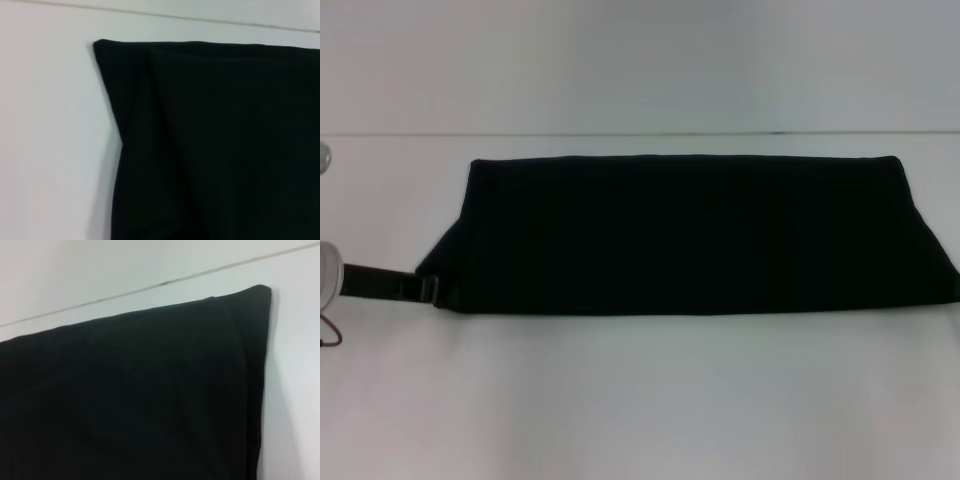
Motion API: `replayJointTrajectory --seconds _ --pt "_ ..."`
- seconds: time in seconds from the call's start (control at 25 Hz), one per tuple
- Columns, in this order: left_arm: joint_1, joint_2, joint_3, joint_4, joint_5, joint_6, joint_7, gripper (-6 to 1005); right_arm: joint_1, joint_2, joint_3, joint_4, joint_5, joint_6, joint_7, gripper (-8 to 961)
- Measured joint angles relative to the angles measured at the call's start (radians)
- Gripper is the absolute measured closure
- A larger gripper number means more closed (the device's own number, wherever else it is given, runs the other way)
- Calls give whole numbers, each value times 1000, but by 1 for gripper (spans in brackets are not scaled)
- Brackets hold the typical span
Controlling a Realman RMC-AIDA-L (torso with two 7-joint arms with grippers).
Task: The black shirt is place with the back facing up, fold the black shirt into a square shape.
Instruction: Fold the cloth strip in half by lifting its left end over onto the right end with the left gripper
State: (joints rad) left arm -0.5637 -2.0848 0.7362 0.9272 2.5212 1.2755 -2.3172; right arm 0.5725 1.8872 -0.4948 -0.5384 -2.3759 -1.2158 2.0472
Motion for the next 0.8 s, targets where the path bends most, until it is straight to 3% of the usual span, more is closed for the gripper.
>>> replayJointTrajectory --seconds 0.4,0.8 --pt "39 5 -42 26 -45 91 28 989 -45 -1 64 -32 0 -46 -14 952" --pt "31 13 -53 13 -44 146 37 982 -43 6 95 -42 1 -58 -30 920"
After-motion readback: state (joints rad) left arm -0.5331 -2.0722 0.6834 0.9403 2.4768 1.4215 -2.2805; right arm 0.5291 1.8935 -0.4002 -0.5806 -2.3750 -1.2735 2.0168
